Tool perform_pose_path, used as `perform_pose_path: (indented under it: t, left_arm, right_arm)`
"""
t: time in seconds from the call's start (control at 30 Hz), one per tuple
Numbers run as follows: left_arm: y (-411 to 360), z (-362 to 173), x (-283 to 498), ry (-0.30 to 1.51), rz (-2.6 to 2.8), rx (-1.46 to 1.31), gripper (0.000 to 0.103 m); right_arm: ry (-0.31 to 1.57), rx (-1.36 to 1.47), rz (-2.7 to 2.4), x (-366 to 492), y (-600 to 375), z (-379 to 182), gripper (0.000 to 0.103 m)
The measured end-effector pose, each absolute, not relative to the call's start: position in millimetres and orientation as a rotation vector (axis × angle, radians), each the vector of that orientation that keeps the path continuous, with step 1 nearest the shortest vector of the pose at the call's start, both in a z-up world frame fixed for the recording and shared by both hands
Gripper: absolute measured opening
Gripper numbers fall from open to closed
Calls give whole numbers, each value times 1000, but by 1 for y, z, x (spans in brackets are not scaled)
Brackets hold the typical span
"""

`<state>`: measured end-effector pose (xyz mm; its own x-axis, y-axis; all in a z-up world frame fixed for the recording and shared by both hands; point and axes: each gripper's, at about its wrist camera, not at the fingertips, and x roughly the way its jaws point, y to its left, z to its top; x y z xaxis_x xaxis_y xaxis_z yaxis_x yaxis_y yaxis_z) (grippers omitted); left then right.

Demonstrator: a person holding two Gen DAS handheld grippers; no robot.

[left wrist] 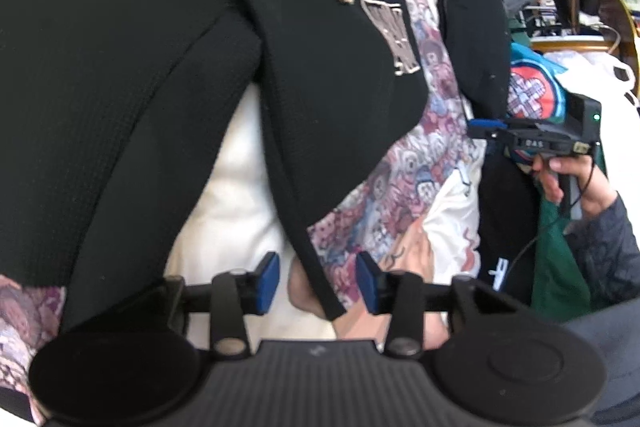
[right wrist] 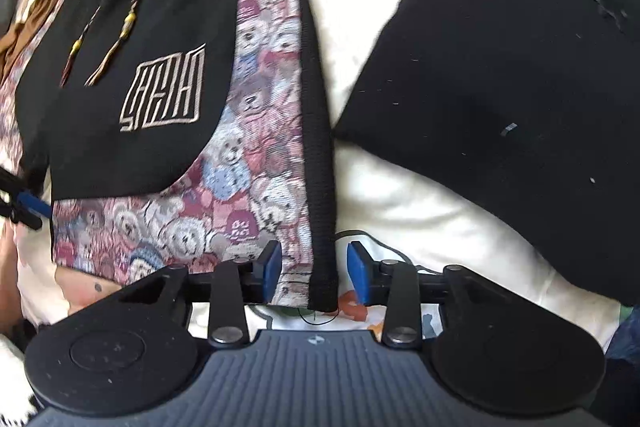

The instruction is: Fold clothes

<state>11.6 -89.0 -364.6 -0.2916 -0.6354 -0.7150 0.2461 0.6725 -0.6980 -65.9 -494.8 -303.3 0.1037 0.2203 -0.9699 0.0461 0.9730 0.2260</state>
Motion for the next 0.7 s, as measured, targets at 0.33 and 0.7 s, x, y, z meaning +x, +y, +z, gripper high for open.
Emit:
perform_pose_path:
  t: [0.33, 0.7]
  left_arm:
    - [-106, -367, -2, 1626, -965, -299, 3]
    - [-113, -369, -5, 1667, -939, -205, 34]
  right_arm:
    - [1466, 248, 163, -63, -491, -319, 4]
    - [1514, 160, 149, -62, -486, -319, 9]
